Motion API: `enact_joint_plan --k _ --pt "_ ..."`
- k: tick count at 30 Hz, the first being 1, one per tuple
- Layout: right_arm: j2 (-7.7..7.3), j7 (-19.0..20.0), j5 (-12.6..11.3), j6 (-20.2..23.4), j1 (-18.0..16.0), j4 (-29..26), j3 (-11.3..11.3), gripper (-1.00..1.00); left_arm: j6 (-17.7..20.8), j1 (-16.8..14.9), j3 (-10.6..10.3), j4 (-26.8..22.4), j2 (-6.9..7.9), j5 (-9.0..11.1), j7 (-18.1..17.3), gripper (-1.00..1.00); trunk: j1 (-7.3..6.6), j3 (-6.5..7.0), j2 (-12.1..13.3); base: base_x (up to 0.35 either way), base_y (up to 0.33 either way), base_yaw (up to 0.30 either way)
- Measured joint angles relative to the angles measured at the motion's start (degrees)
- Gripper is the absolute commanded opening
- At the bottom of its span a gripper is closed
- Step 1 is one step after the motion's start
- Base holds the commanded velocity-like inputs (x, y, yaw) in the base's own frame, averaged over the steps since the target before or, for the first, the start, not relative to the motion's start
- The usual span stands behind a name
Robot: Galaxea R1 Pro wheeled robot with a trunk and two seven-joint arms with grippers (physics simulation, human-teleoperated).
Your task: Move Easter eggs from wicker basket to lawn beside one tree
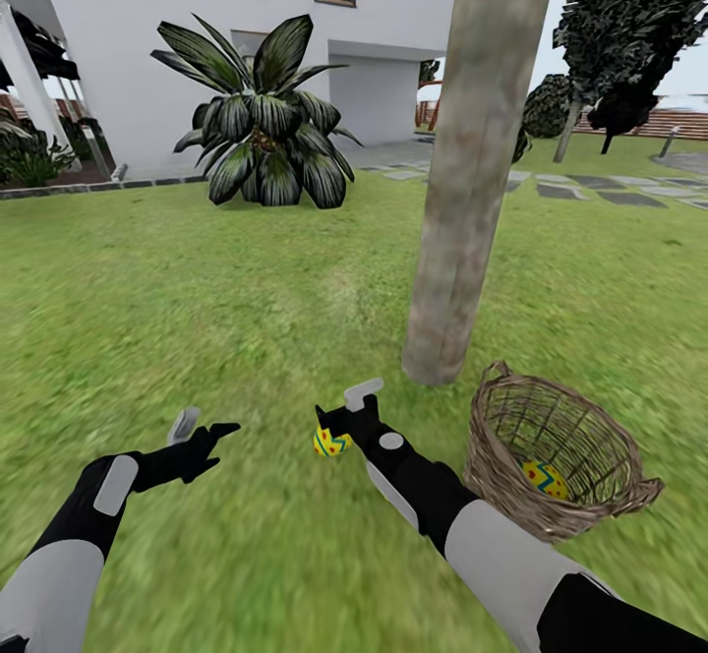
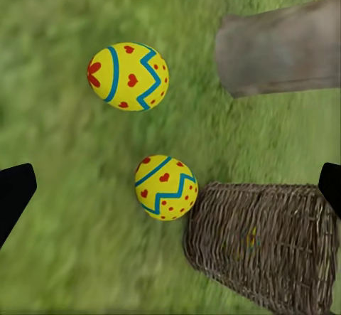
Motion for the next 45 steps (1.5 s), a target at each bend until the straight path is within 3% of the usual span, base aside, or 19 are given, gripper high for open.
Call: enact_joint_plan --k 11,15,19,23,29,32,37,38,40,41,44,45 --pt "0.00 0.0 -0.1 0.1 0.1 -0.3 0.0 1.00 0.0 0.0 0.0 0.1 0.26 0.0 0.1 1.00 0.00 0.99 0.0 0.000 0.000 0.000" --pt "0.00 0.0 -0.5 2.0 0.5 -3.8 -0.2 1.00 0.0 0.0 0.0 0.1 0.27 0.0 0.1 1.00 0.00 1.04 0.0 0.000 0.000 0.000" --pt "0.00 -1.2 -2.6 16.2 0.8 -10.9 -4.4 1.00 0.0 0.0 0.0 0.1 0.10 -0.1 0.0 1.00 0.00 1.05 0.0 0.000 0.000 0.000" --pt "0.00 -5.2 -3.5 24.6 0.8 -15.3 -7.6 1.00 0.0 0.0 0.0 0.1 0.04 -0.2 0.0 1.00 0.00 1.05 0.0 0.000 0.000 0.000" --pt "0.00 -8.9 -4.2 45.4 0.7 -30.4 -21.3 1.00 0.0 0.0 0.0 0.1 -0.04 -0.2 -0.1 1.00 -0.01 1.06 0.0 0.000 0.000 0.000" --pt "-0.28 -13.8 -4.0 48.3 0.7 -37.1 -23.4 1.00 0.0 0.0 0.0 0.1 0.00 -0.2 -0.1 1.00 0.00 1.06 0.0 0.000 0.000 0.000" --pt "-3.58 -21.0 -4.0 49.6 0.7 -45.6 -24.3 1.00 0.0 0.0 -0.1 0.1 -0.05 -0.4 0.0 1.00 0.00 1.05 0.0 0.000 0.000 0.000" --pt "-5.75 -21.7 -3.8 50.3 0.7 -46.8 -25.0 1.00 0.0 0.0 -0.5 0.0 -0.05 -1.8 -0.1 1.00 0.00 1.05 0.0 0.000 0.000 0.000" --pt "-7.42 -21.9 -4.1 51.2 0.7 -47.4 -26.8 1.00 0.0 0.0 -1.1 -0.1 -0.06 -3.7 -0.1 1.00 0.00 1.05 0.0 0.000 0.000 0.000" --pt "-8.68 -22.0 -3.8 52.2 0.7 -47.6 -29.0 1.00 -0.1 0.0 -1.5 -0.1 -0.06 -4.9 -0.2 1.00 0.00 1.05 0.0 0.000 0.000 0.000" --pt "-11.09 -22.1 -4.0 53.6 0.7 -47.6 -33.1 1.00 -1.3 0.0 -1.8 -0.2 -0.22 -5.9 -0.3 1.00 0.00 1.05 0.0 0.000 0.000 0.000" --pt "-12.77 -22.1 -4.0 54.2 0.8 -47.5 -34.8 1.00 -2.4 0.0 -1.9 -0.2 -0.53 -6.1 -0.3 1.00 0.00 1.05 0.0 0.000 0.000 0.000"
